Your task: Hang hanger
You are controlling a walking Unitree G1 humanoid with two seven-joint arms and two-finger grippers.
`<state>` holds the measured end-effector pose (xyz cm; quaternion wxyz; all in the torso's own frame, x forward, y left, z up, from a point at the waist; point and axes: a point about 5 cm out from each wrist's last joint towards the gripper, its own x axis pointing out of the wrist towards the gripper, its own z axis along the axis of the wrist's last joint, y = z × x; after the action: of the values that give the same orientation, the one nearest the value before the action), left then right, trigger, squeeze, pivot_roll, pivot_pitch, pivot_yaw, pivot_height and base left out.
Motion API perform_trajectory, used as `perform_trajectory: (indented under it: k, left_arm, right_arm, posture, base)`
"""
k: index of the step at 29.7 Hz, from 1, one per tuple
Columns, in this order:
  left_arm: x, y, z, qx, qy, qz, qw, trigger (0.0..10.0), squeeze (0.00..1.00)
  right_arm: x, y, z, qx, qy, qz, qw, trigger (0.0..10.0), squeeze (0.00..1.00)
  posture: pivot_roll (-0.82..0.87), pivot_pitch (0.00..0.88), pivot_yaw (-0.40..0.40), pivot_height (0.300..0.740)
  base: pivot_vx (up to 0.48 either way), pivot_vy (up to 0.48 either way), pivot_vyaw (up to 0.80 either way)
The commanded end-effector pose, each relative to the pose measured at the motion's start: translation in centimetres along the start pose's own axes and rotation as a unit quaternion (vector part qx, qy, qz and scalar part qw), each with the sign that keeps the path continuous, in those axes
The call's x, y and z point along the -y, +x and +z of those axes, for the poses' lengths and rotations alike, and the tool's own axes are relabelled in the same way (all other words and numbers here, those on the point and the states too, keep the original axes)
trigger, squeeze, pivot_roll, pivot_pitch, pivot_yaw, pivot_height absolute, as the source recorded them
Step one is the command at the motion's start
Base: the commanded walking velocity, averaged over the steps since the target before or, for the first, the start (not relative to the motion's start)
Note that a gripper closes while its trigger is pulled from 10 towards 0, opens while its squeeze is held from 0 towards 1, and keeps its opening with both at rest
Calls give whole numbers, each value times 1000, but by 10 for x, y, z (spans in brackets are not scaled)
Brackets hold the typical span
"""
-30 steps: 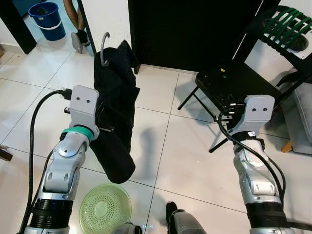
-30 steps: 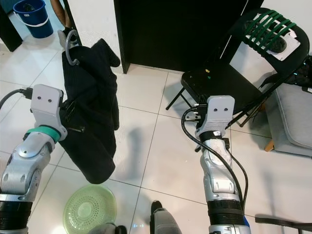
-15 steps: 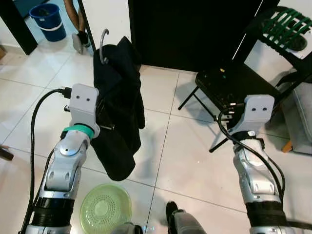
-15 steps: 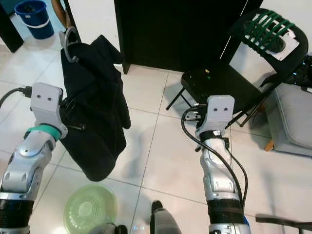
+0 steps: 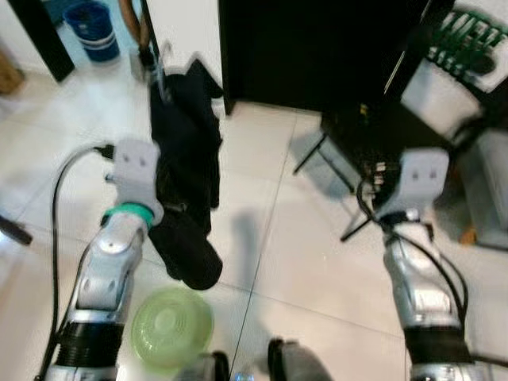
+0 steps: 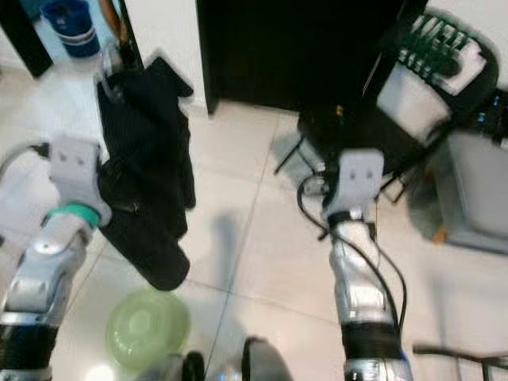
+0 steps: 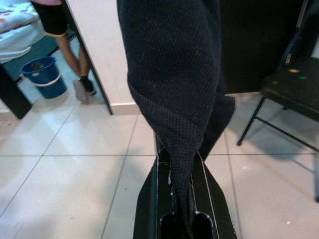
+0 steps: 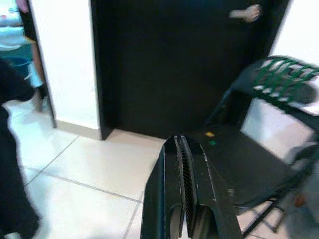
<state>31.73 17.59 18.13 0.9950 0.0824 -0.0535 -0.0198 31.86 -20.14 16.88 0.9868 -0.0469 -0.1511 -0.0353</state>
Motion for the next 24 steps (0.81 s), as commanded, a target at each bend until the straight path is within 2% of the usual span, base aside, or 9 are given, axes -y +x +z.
perform_trajectory:
  k: [1, 15, 19, 24]
  left_arm:
    - [-5, -1, 6, 21, 6, 10, 1000, 10000, 0]
    - [-5, 0, 6, 21, 5, 9, 1000, 10000, 0]
    - [-5, 1, 6, 22, 4, 9, 1000, 10000, 0]
    - [0, 1, 6, 11, 4, -3, 1000, 10000, 0]
  right_arm:
    - [0, -5, -7, -12, 3, -3, 1000, 10000, 0]
    - [0, -6, -8, -13, 3, -3, 1000, 10000, 0]
    - [0, -6, -8, -13, 4, -4, 1000, 10000, 0]
    - [1, -7, -8, -15, 5, -5, 1000, 10000, 0]
  posture:
    - [-63, 91, 56, 740]
    - [-65, 93, 57, 740]
    - [-66, 93, 57, 740]
    - [-67, 94, 58, 740]
  base:
    - [-450, 0, 0]
    - [-456, 0, 0]
    - [-319, 0, 0]
    - [0, 0, 0]
